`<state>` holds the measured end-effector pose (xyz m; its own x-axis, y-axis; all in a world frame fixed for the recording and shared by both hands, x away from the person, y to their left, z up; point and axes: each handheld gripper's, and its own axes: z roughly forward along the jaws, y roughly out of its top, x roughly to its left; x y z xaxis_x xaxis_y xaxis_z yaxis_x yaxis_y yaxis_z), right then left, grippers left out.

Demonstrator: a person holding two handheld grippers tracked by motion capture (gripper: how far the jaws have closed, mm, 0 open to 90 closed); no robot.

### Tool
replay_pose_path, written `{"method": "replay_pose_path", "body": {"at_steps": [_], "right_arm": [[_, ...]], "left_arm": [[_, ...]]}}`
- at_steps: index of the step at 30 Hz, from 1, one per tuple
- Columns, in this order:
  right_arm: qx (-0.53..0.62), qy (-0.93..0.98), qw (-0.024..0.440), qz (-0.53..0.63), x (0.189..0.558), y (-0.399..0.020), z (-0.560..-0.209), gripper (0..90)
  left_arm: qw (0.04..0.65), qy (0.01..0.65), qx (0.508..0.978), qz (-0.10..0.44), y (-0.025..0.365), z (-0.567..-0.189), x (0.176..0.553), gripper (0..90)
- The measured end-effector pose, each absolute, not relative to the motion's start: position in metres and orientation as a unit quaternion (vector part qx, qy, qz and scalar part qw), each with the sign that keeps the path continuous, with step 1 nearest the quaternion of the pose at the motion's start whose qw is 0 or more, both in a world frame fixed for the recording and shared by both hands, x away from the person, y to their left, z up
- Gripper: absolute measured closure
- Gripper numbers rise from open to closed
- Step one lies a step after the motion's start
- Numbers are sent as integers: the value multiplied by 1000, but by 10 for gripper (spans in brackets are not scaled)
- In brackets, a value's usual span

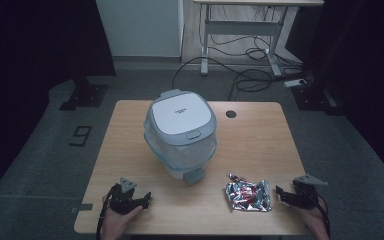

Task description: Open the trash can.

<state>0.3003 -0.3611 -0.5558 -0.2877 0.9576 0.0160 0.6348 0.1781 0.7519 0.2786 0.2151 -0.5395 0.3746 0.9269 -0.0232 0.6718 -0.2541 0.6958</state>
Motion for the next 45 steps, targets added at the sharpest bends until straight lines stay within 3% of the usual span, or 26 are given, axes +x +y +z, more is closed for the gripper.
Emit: {"method": "replay_pose_path", "body": {"at_steps": [6,14,29,45], "right_arm": [[545,729,240,338,298,-362,-556,229],[542,731,239,339,299,-363,-556,233],[542,731,238,340,298,-363,-556,238],[541,731,239,339,298,-363,-556,242]], "left_arm": [[318,519,765,211,215,-538,279,170],[315,525,760,220,216,-533,276,244],[374,491,757,212,210,-515,268,594],[432,437,768,181,203,-502,261,805]]}}
